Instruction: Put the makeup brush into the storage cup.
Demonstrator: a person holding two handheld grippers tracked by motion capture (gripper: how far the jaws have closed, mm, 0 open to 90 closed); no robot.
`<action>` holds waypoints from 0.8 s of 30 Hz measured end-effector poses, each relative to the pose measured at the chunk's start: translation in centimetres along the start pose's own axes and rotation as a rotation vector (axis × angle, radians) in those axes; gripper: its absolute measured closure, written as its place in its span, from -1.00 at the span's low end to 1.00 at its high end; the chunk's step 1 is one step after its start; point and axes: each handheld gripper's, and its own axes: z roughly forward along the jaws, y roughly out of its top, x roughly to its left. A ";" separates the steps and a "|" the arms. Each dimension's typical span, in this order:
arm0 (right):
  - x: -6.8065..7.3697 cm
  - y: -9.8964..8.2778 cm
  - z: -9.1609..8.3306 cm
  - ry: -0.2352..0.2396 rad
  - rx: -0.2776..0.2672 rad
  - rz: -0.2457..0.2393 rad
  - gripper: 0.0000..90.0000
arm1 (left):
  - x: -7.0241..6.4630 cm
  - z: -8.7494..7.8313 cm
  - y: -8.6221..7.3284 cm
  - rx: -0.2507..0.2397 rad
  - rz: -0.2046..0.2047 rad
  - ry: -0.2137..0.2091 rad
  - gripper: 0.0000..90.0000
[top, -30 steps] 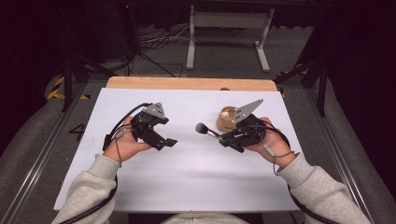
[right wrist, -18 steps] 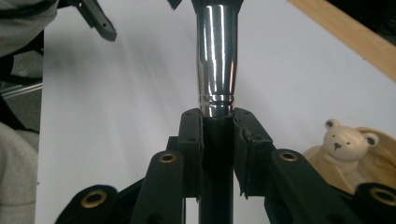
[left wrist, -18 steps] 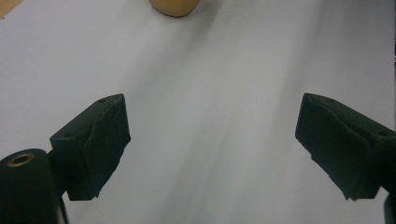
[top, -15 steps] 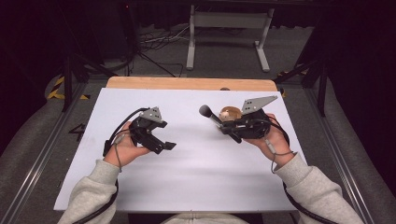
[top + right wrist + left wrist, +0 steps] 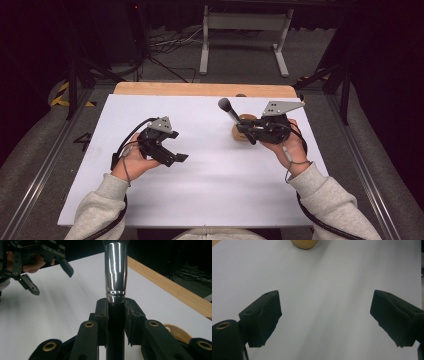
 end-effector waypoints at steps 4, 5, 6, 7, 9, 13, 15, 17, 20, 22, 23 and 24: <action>-0.3 -0.1 0.1 -0.026 -0.038 0.010 0.66 | -0.1 0.0 -0.3 -0.002 -0.017 0.001 -0.76; -0.3 -0.1 0.1 -0.033 -0.049 0.013 0.66 | 0.0 0.0 -0.3 -0.004 -0.018 -0.001 -0.77; -0.4 -0.1 0.2 -0.041 -0.060 0.016 0.66 | 0.0 0.0 -0.3 -0.004 -0.018 0.001 -0.77; -0.4 -0.1 0.2 -0.050 -0.073 0.019 0.66 | 0.0 -0.1 -0.3 -0.004 -0.018 0.003 -0.77; -0.5 -0.1 0.2 -0.066 -0.098 0.022 0.66 | 0.0 -0.2 -0.3 -0.005 -0.015 0.006 -0.77; -0.7 -0.1 0.5 -0.095 -0.133 0.028 0.66 | -0.1 -0.2 -0.4 -0.007 -0.017 0.005 -0.77; -0.8 -0.2 0.7 -0.108 -0.143 0.034 0.66 | -0.1 -0.2 -0.4 -0.005 -0.015 0.006 -0.77; -0.9 -0.3 0.9 -0.126 -0.154 0.040 0.66 | -0.1 -0.3 -0.4 -0.011 -0.019 0.006 -0.77; -1.2 -0.4 1.1 -0.152 -0.177 0.051 0.66 | 0.0 -0.4 -0.4 -0.013 -0.017 0.008 -0.77; -1.4 -0.5 1.2 -0.178 -0.196 0.059 0.66 | 0.0 -0.4 -0.4 -0.015 -0.019 0.007 -0.77; -1.4 -0.6 1.2 -0.188 -0.204 0.064 0.66 | 0.0 -0.4 -0.4 -0.014 -0.020 0.007 -0.77; -1.4 -0.6 1.2 -0.188 -0.204 0.064 0.66 | 0.0 -0.4 -0.4 -0.014 -0.020 0.007 -0.77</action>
